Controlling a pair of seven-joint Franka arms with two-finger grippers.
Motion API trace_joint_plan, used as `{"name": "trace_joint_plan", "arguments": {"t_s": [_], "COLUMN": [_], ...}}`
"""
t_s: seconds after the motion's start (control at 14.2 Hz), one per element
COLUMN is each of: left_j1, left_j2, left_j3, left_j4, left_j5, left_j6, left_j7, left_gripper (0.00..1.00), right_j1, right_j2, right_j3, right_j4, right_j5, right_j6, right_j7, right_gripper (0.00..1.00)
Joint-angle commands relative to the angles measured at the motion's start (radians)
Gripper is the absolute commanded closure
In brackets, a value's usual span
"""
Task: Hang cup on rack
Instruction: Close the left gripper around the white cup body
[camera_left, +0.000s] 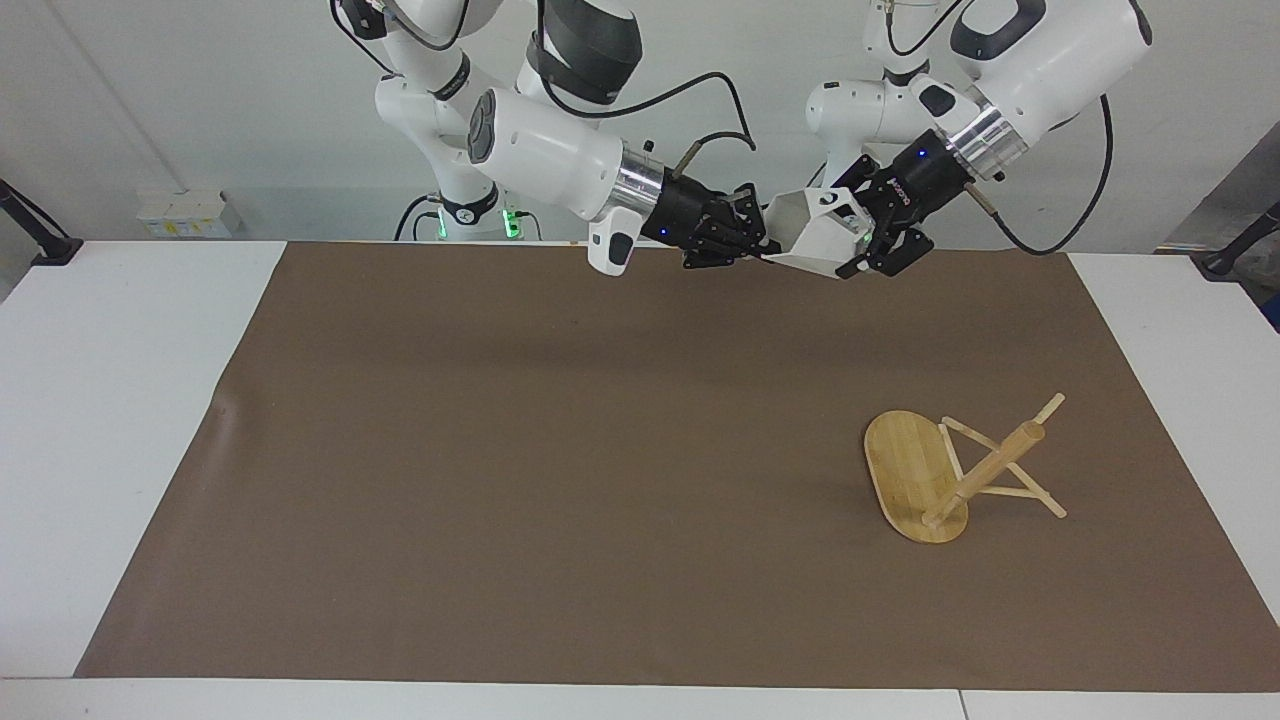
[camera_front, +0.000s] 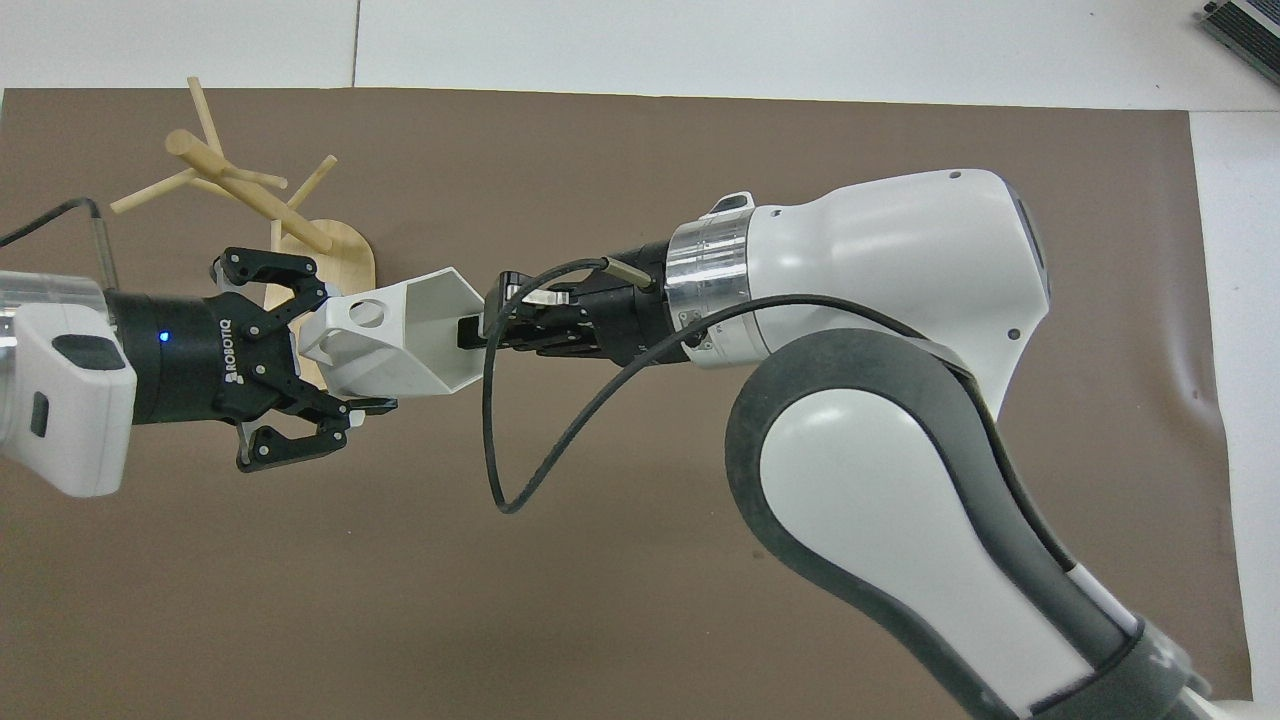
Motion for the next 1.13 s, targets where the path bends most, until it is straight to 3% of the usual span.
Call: {"name": "trace_joint_plan", "arguments": {"t_s": [0.0, 0.07, 0.14, 0.35, 0.42, 0.49, 1.06], "left_j1": [-0.022, -0.021, -0.021, -0.021, -0.019, -0.013, 0.002], "left_j2": [-0.036, -0.036, -0.035, -0.032, -0.030, -0.029, -0.038], "left_j3": [-0.002, 0.000, 0.000, 0.000, 0.001, 0.001, 0.003], "left_j4": [-0.038, -0.038, -0.038, -0.038, -0.038, -0.038, -0.075], "left_j5": [-0.018, -0.016, -0.016, -0.012, -0.007, -0.003, 0.103], "left_j6": [0.058, 0.058, 0.060, 0.084, 0.092, 0.108, 0.147], "left_j7": [-0.063, -0.065, -0.066, -0.091, -0.093, -0.093, -0.292], "left_gripper": [1.00, 1.00, 1.00, 1.00, 1.00, 1.00, 1.00], "right_j1": [-0.005, -0.005, -0.005, -0.005, -0.005, -0.005, -0.019], "right_j2": [-0.001, -0.001, 0.000, 0.000, 0.000, 0.000, -0.003], "right_j3": [0.014, 0.014, 0.014, 0.014, 0.014, 0.014, -0.029], "right_j4": [-0.001, 0.000, -0.001, 0.000, -0.001, -0.003, -0.003], "right_j5": [-0.017, -0.034, -0.051, -0.054, -0.054, -0.054, -0.091], "right_j6": [0.030, 0.030, 0.031, 0.030, 0.030, 0.031, 0.033], "right_j7": [0.036, 0.033, 0.033, 0.030, 0.026, 0.025, 0.022], "right_gripper": [1.00, 1.00, 0.87, 0.76, 0.56, 0.01, 0.00]}}
